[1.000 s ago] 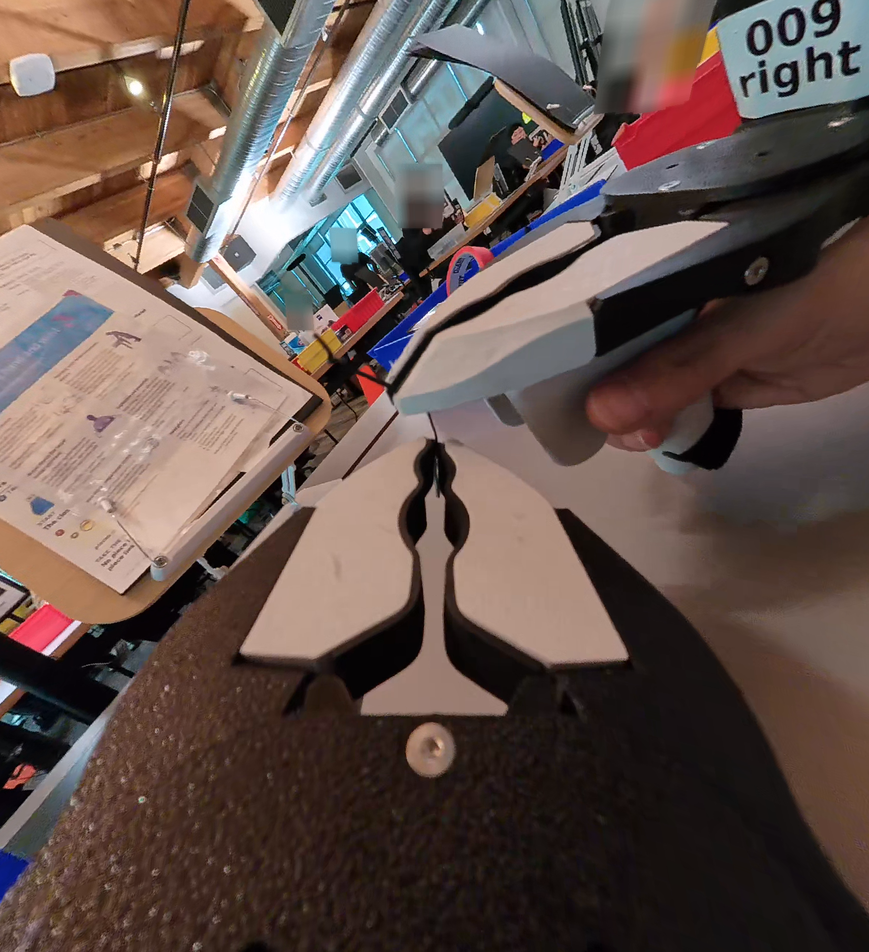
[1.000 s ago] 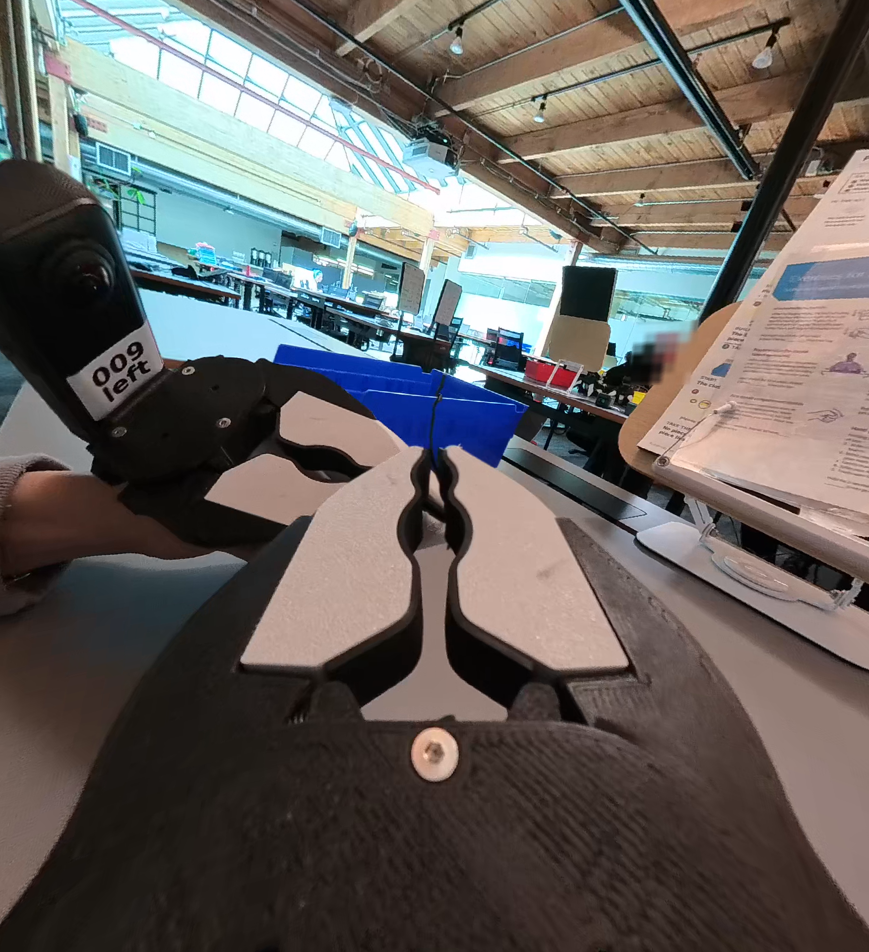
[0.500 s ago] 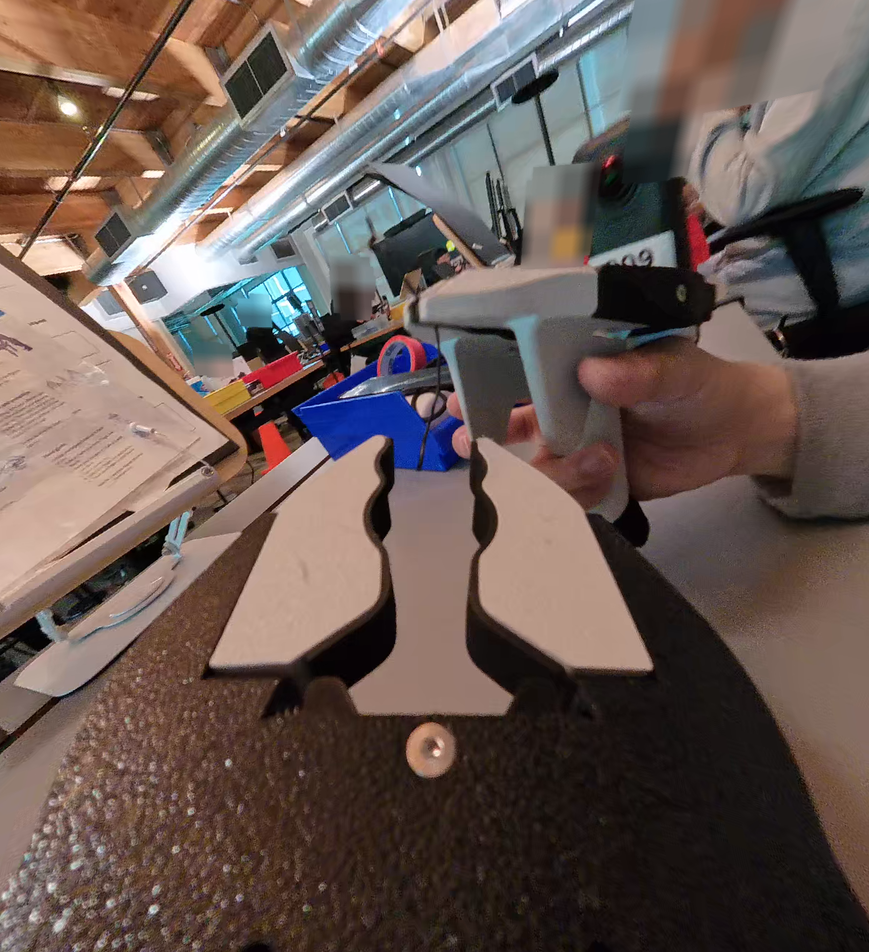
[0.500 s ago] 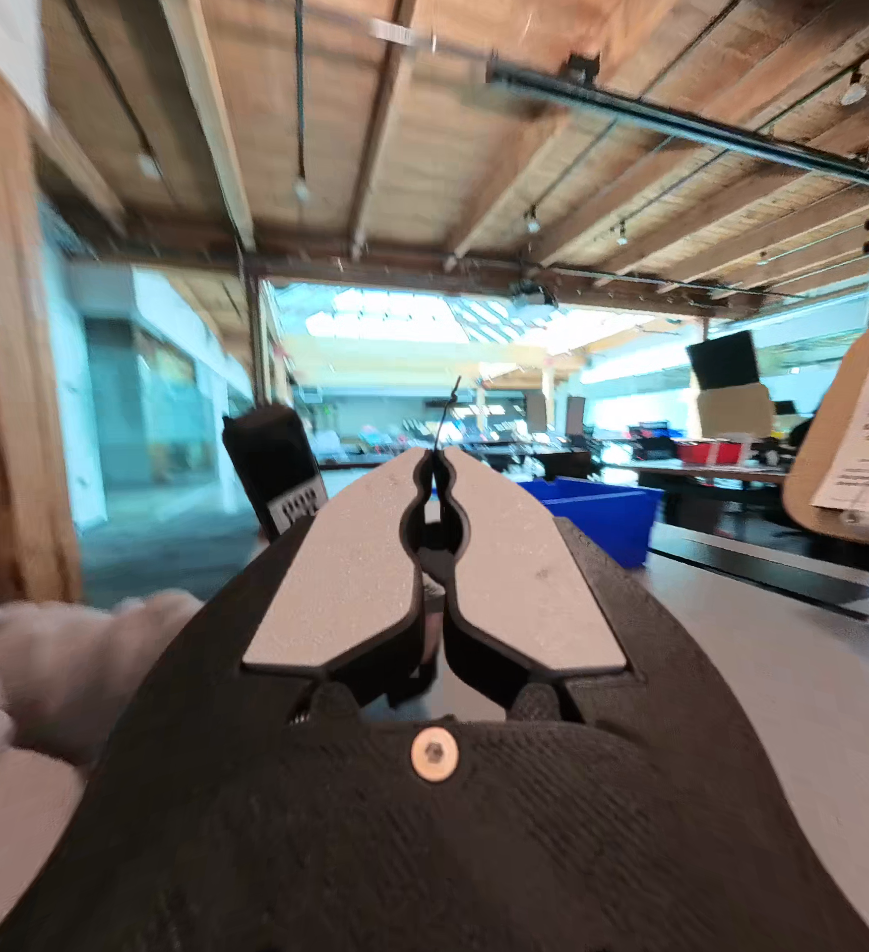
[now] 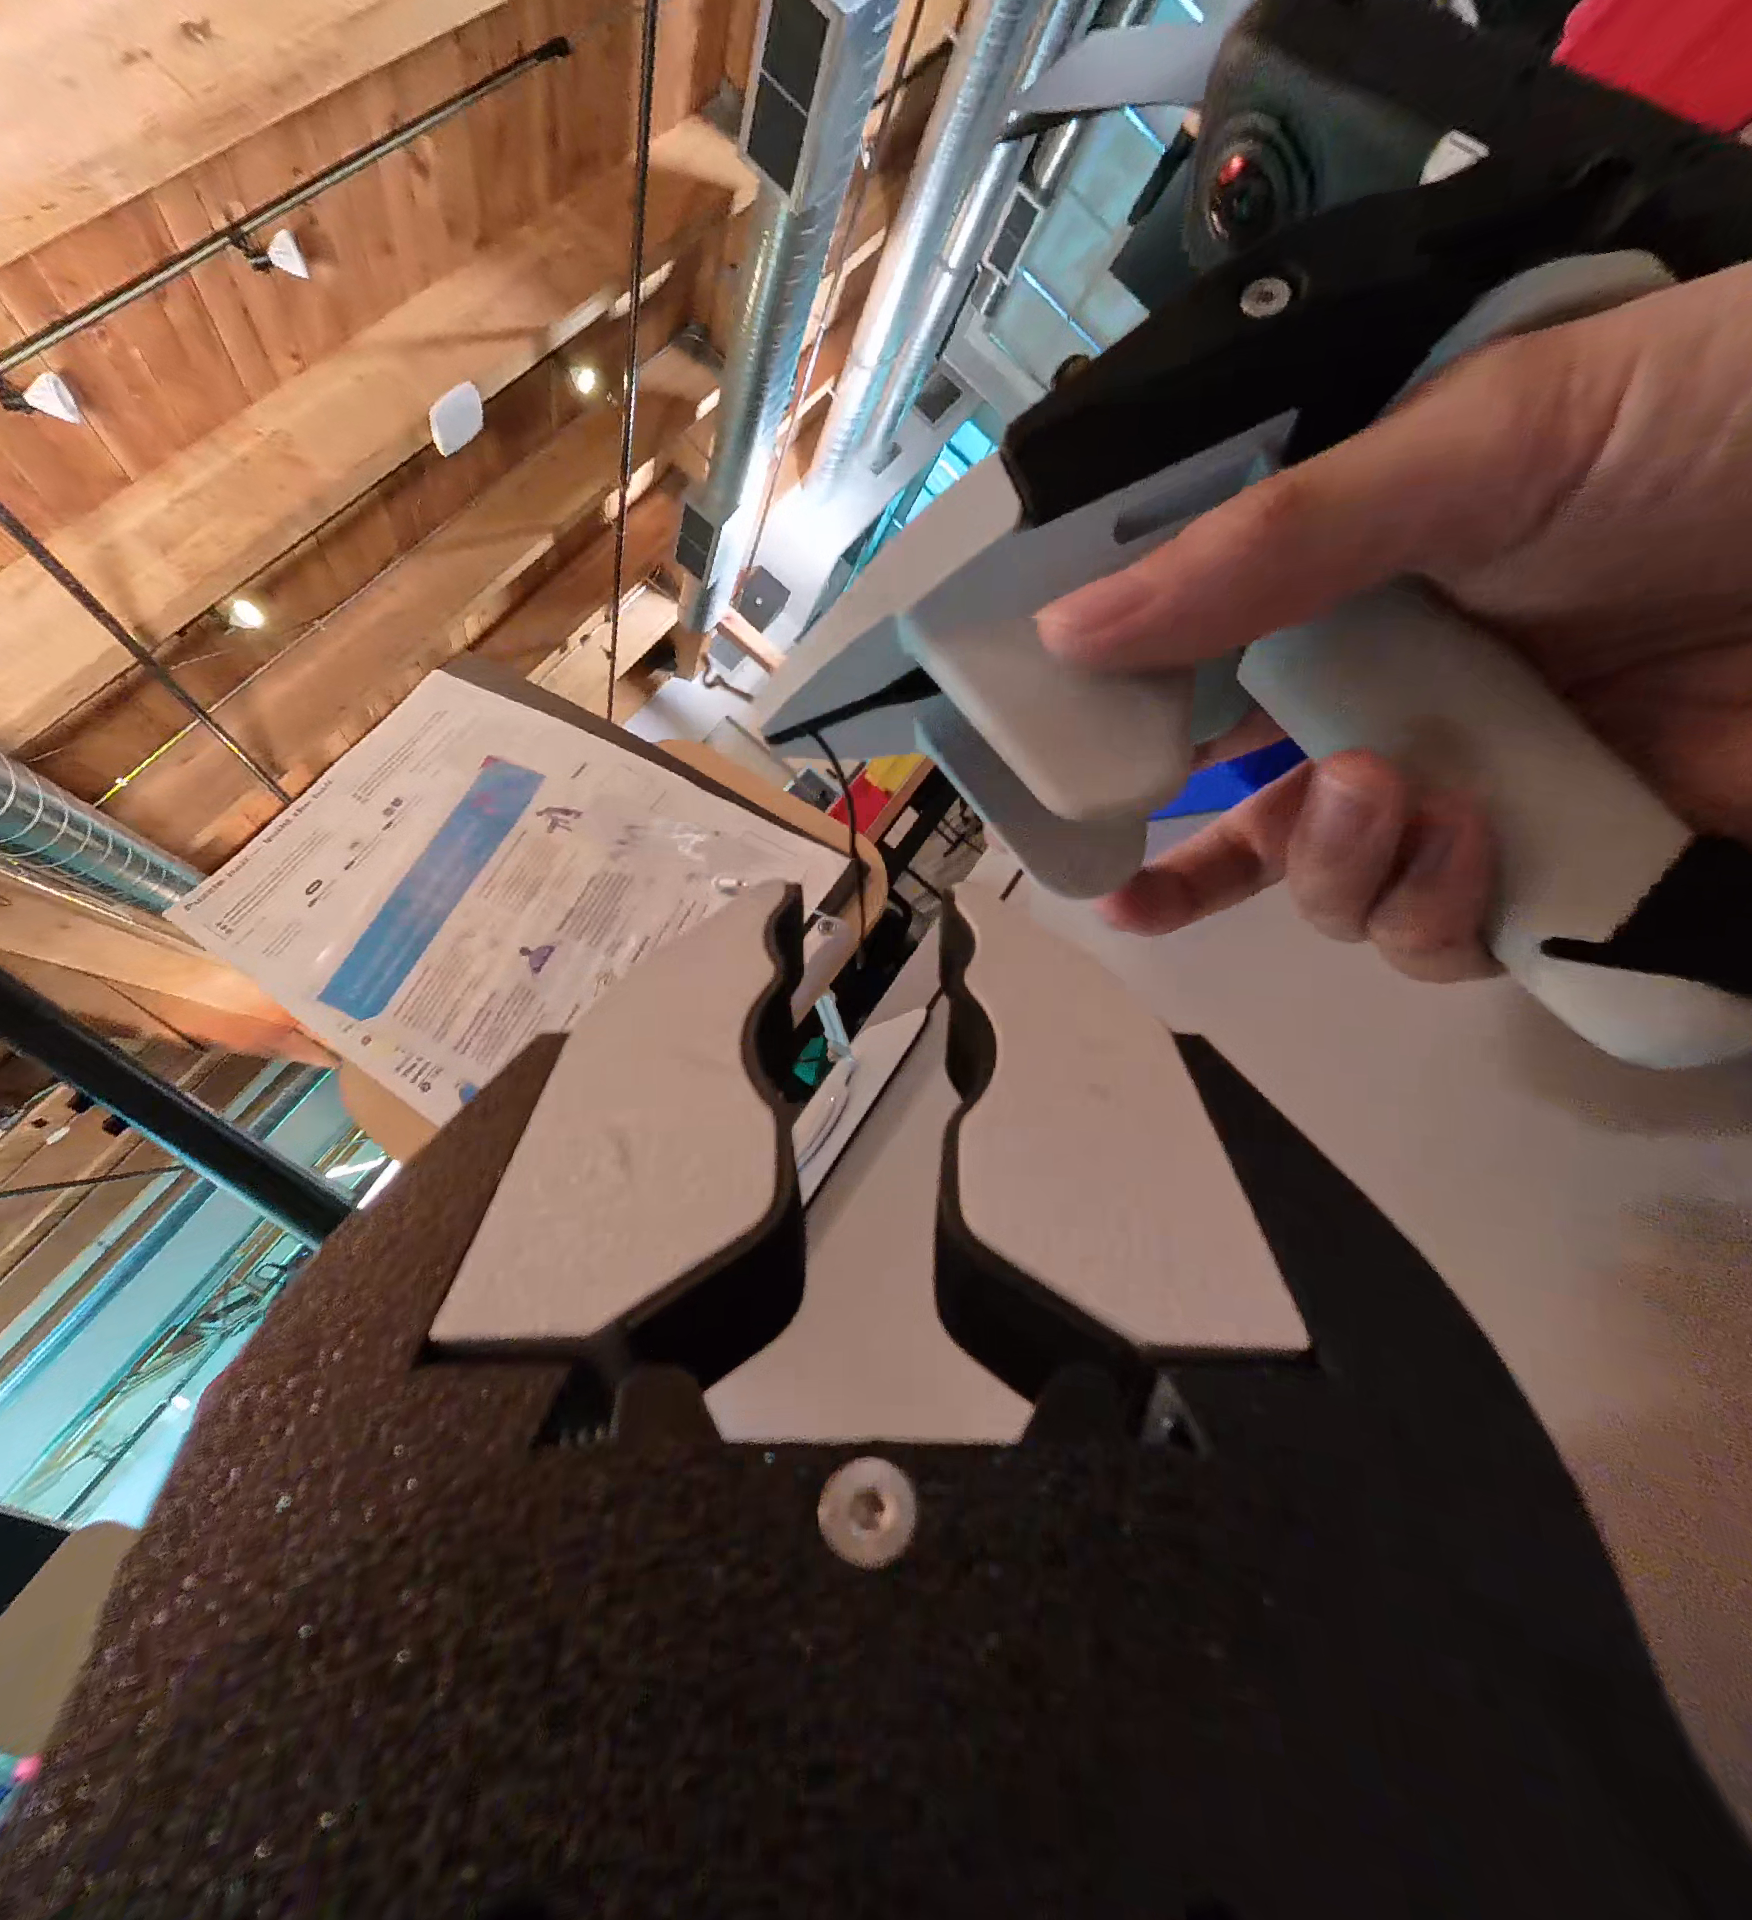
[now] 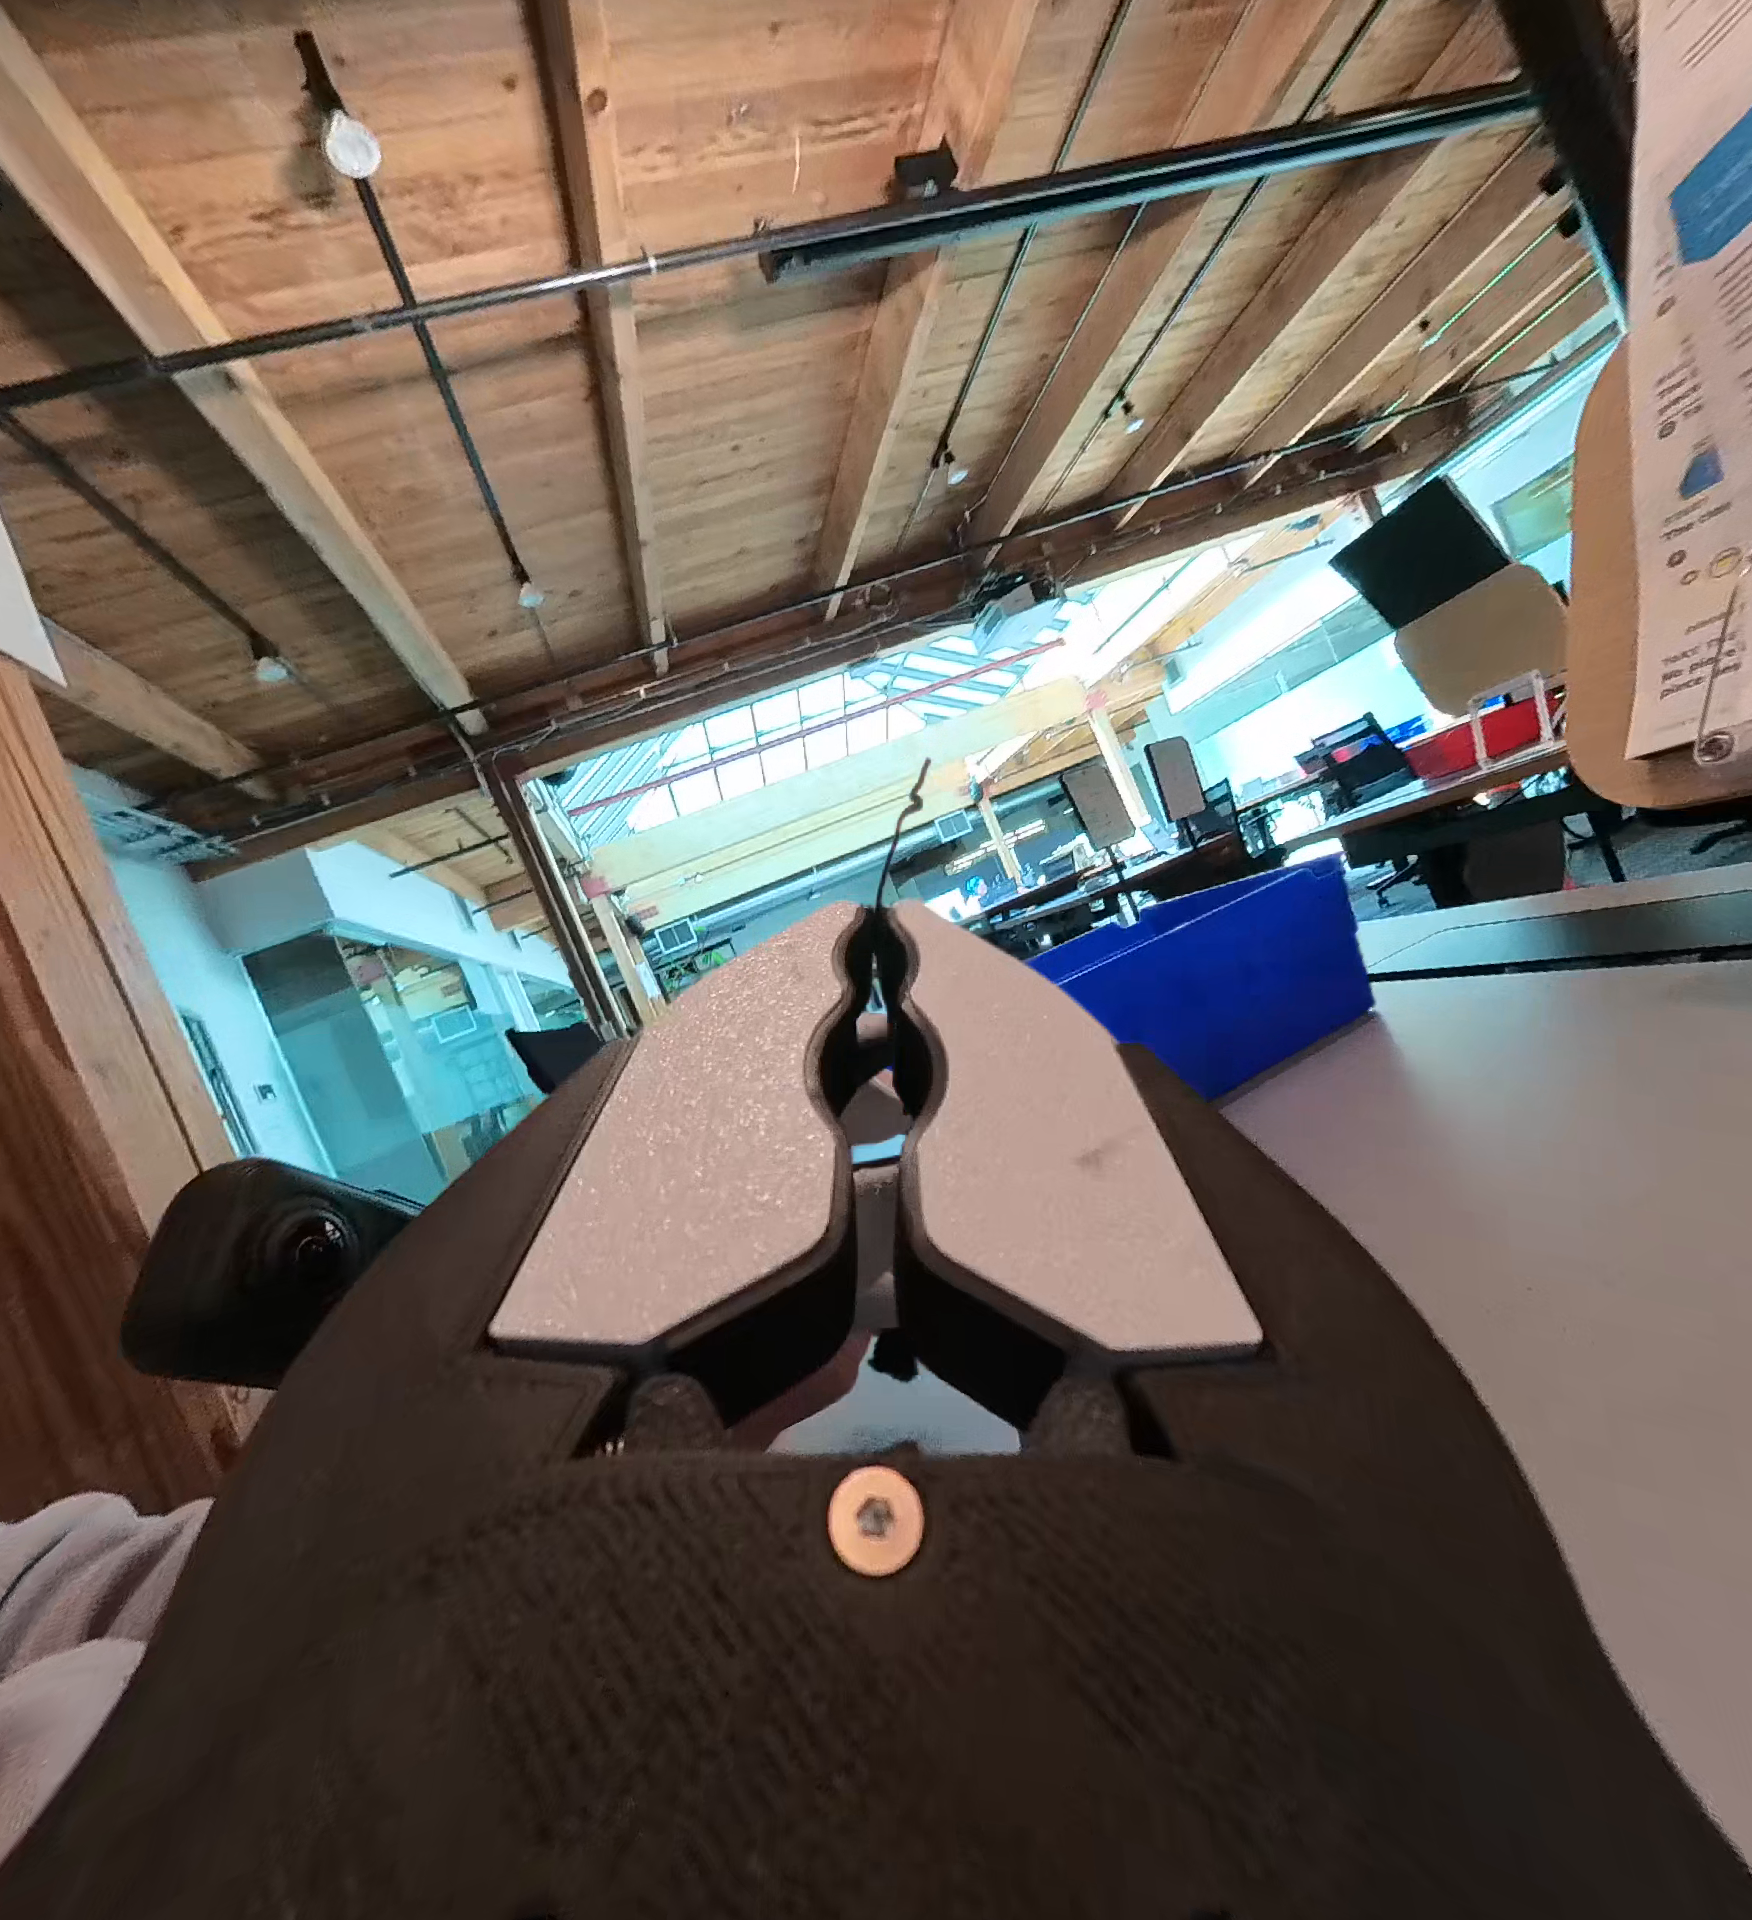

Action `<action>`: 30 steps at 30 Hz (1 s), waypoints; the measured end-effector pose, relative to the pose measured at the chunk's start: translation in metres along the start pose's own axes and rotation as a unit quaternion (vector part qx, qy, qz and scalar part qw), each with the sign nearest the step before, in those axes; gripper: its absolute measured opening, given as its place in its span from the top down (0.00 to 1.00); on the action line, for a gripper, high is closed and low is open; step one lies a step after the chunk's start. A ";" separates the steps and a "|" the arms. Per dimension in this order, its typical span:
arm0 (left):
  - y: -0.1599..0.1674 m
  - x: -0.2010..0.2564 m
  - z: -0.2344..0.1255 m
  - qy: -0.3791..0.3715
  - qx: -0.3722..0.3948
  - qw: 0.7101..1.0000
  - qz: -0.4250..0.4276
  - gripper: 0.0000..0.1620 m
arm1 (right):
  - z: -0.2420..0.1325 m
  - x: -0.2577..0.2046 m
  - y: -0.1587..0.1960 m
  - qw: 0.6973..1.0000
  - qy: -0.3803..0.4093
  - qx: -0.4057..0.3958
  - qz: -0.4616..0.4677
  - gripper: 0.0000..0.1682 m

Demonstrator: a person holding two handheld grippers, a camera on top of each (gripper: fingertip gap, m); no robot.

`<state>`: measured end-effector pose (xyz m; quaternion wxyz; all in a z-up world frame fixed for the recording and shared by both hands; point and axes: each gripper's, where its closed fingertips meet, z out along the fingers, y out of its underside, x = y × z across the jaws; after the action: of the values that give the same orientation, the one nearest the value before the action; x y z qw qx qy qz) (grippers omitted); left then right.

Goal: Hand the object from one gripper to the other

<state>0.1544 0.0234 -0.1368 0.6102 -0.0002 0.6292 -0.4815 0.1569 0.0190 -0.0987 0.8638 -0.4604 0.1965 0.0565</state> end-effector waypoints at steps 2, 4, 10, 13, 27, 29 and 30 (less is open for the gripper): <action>0.002 0.000 0.000 0.001 -0.003 1.000 0.001 0.87 | 0.001 0.000 0.002 1.000 0.000 -0.006 -0.004 1.00; 0.002 -0.004 -0.001 -0.006 0.000 1.000 -0.004 0.92 | 0.001 -0.001 0.003 1.000 -0.001 -0.009 -0.003 1.00; 0.003 0.000 -0.001 0.009 -0.002 1.000 -0.006 1.00 | 0.002 -0.001 0.005 1.000 -0.004 -0.015 -0.004 1.00; 0.003 0.000 -0.001 0.013 0.000 1.000 -0.015 1.00 | 0.000 0.001 0.004 1.000 0.006 -0.012 -0.010 0.99; 0.025 -0.009 -0.006 0.066 -0.051 0.991 -0.109 1.00 | -0.010 0.034 0.051 0.552 0.125 -0.281 -0.775 0.72; 0.025 -0.010 -0.007 0.064 -0.054 0.991 -0.103 1.00 | -0.011 0.038 0.046 0.493 0.142 -0.289 -0.808 0.72; 0.026 -0.008 -0.008 0.072 -0.059 0.991 -0.100 1.00 | -0.010 0.035 0.041 0.488 0.151 -0.276 -0.815 0.71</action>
<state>0.1659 0.0468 -0.1478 0.5115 -0.0641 0.6952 -0.5010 0.1753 0.0313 -0.1488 0.3107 -0.6311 -0.1645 -0.6915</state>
